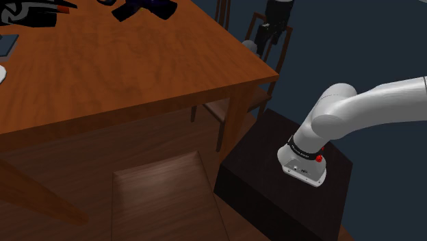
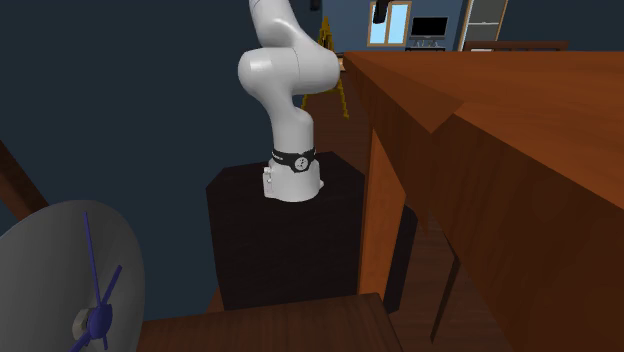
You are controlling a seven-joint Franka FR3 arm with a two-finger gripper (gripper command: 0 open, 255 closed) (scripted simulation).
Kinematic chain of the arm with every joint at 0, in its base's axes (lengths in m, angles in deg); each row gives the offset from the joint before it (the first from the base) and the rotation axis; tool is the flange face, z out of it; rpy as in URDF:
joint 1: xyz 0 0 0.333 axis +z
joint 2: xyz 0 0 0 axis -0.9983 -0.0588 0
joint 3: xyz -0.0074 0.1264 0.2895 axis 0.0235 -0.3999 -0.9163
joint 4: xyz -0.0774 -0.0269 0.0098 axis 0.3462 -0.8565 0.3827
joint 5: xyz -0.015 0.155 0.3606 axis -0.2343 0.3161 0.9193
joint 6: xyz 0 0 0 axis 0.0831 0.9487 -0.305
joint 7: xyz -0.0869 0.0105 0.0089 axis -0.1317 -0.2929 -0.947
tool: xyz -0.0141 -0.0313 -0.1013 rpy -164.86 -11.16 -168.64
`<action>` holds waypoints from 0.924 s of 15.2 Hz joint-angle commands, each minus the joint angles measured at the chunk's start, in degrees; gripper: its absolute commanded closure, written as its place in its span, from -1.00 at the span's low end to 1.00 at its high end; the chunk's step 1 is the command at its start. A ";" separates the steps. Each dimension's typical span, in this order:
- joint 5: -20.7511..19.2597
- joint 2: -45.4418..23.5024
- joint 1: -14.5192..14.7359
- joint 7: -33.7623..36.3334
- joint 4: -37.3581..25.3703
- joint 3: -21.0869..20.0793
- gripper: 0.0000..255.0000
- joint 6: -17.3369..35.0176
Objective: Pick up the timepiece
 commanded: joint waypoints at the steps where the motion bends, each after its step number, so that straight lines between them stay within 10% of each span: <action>1: 0.00 0.00 0.00 0.00 0.00 0.00 -1.00 0.00; 14: -6.52 -17.25 -3.95 -15.27 -4.81 15.28 -1.00 14.16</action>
